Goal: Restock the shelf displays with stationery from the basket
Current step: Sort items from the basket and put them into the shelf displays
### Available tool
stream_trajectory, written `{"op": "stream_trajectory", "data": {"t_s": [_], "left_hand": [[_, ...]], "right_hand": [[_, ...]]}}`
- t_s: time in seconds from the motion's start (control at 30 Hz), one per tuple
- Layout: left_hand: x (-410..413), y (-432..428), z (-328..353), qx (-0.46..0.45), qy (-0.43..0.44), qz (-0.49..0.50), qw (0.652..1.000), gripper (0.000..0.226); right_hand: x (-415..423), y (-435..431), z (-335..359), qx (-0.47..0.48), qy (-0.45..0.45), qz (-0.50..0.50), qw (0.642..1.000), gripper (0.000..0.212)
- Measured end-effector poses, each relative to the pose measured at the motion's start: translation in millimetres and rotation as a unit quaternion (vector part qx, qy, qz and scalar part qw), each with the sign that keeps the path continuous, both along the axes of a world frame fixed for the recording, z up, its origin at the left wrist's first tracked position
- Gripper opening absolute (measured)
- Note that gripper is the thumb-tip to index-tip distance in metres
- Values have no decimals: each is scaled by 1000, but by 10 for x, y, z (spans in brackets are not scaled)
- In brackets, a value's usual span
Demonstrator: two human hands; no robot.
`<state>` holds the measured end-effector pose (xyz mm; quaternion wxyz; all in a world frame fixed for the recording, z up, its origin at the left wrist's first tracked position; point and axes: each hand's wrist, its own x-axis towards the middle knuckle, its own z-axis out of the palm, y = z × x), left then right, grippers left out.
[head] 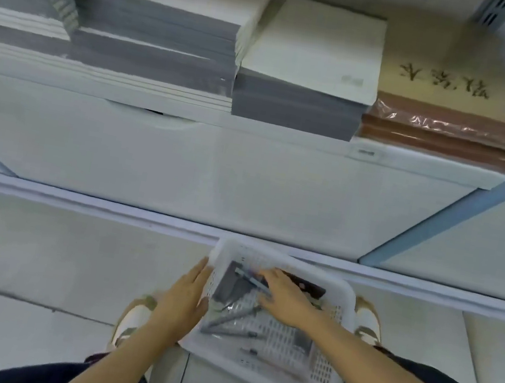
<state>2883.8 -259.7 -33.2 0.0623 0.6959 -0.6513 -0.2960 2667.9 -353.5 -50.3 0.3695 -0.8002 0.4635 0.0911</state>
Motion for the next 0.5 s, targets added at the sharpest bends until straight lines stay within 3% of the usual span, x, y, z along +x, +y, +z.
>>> {"op": "stream_trajectory", "data": {"t_s": [0.07, 0.17, 0.3, 0.37, 0.43, 0.5], "left_hand": [[-57, 84, -85, -6, 27, 25, 999, 64], [-96, 195, -128, -46, 22, 52, 997, 53], [-42, 283, -122, -67, 4, 57, 996, 33], [-18, 256, -119, -76, -13, 51, 996, 29], [-22, 219, -157, -93, -28, 38, 995, 39], [-46, 225, -199, -99, -34, 8, 994, 57]], "right_hand": [[24, 85, -208, -13, 24, -13, 1000, 61], [47, 252, -438, -71, 51, 8, 996, 57], [71, 362, -566, -71, 5, -7, 997, 46], [119, 353, -553, -71, -32, -53, 996, 50], [194, 343, -539, -70, -62, -79, 993, 62], [287, 367, -531, -61, -37, -57, 996, 76]]}}
